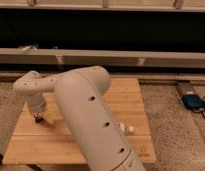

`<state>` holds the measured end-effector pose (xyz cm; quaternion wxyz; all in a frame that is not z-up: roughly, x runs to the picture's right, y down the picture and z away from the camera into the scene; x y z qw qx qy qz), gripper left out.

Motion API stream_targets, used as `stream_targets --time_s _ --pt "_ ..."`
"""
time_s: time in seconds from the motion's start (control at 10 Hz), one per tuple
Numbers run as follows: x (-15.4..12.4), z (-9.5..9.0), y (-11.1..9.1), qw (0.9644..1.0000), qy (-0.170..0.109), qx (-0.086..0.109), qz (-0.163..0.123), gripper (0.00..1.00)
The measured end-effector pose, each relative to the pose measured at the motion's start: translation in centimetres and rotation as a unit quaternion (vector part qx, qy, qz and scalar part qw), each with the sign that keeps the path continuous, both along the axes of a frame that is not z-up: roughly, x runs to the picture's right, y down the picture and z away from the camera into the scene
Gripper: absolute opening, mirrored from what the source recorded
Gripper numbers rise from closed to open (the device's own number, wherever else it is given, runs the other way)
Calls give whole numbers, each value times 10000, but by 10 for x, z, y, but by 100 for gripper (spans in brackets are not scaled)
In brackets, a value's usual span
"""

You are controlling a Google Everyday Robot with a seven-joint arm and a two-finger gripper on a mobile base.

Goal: Push the eraser across the table

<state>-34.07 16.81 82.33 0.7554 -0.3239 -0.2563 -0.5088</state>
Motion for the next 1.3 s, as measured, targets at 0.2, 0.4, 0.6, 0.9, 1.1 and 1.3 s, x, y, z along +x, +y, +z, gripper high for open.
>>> stream_targets --time_s 0.2,0.4,0.6,0.9,1.1,1.3 --pt "8 -4 0 10000 -56 -63 8 80" --pt "17 -10 7 9998 -142 -161 16 80" --pt "36 -12 20 9995 -161 -266 0 80" --pt "47 -11 40 9991 -161 -381 -104 80" --pt "48 -7 46 9989 -151 -423 -130 80" --pt "44 -4 48 9988 -164 -440 -148 80"
